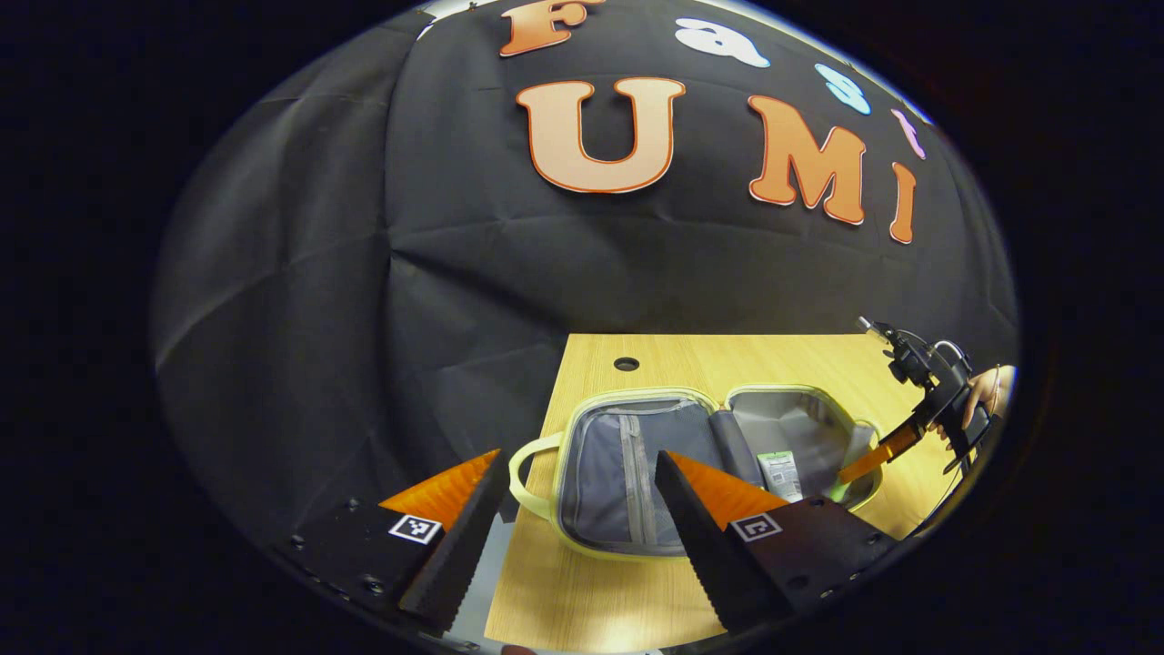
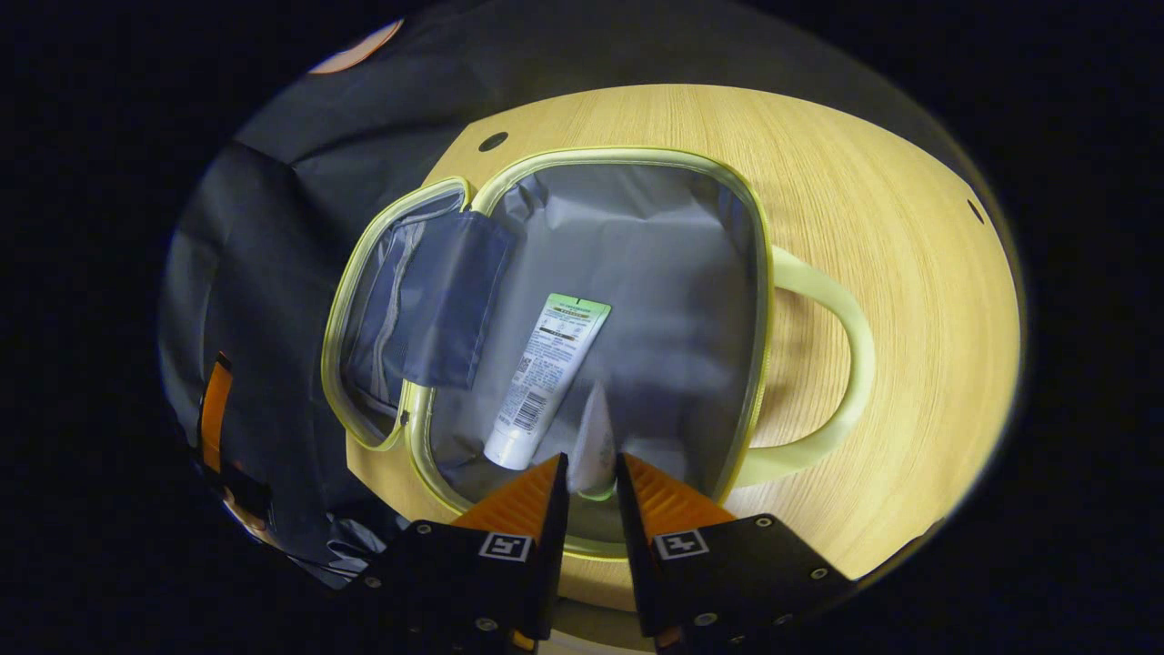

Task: First open the suitcase, pack the skin care products into it, and then close the suitcase.

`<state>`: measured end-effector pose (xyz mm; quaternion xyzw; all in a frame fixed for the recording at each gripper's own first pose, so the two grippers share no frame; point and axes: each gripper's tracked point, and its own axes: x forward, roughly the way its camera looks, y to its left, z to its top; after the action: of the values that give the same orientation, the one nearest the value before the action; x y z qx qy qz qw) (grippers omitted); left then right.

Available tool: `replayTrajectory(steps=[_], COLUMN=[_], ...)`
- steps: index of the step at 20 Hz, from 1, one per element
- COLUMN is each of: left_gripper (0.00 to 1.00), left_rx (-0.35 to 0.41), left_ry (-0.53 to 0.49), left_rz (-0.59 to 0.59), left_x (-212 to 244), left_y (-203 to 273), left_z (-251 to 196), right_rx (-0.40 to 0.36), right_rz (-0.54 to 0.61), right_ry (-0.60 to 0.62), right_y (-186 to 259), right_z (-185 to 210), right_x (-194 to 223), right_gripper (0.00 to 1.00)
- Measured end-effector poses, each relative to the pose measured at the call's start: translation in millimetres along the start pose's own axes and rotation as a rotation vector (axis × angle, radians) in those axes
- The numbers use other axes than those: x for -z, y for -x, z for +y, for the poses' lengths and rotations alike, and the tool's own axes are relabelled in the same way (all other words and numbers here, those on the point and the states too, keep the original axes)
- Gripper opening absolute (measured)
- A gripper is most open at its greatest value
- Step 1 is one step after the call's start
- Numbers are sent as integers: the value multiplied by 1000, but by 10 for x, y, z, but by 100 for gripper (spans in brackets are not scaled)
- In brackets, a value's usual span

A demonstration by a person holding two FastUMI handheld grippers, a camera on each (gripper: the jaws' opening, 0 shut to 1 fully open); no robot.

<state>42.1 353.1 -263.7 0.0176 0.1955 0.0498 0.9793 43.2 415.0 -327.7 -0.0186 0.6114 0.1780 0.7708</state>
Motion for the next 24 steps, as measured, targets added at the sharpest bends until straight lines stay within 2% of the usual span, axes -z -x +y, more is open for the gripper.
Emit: replayTrajectory(steps=[2,3,4,5,12,13,15,17,18,21,24], left_gripper=[99,99,99,99,100,98,97,98,98,98,98], left_rx=[4,3,5,8,15,13,70,135,134,115,180], left_ry=[-1,3,11,25,228,280,413,535,566,597,697], left_rz=[4,12,22,32,157,168,178,184,201,266,282], left_x=[-16,13,21,60,503,529,583,629,737,1047,1121], left_y=[-41,-69,-105,-150,-720,-831,-1001,-1197,-1306,-1600,-1734], left_z=[-6,6,18,29,540,639,741,802,878,1040,1003], right_rx=[-8,-12,-23,-32,-85,-88,-89,-78,-75,-27,-8], right_rz=[-33,-55,-81,-105,-196,-199,-206,-216,-220,-214,-186], right_ry=[-2,0,2,3,0,-9,-34,-64,-77,-82,-107], right_y=[85,130,169,224,551,573,632,666,674,671,635], right_z=[0,-1,20,34,172,172,154,104,81,-59,-118], right_x=[-76,-124,-175,-212,-282,-286,-291,-304,-310,-286,-208], right_gripper=[55,73,86,95,96,96,96,96,96,96,96])
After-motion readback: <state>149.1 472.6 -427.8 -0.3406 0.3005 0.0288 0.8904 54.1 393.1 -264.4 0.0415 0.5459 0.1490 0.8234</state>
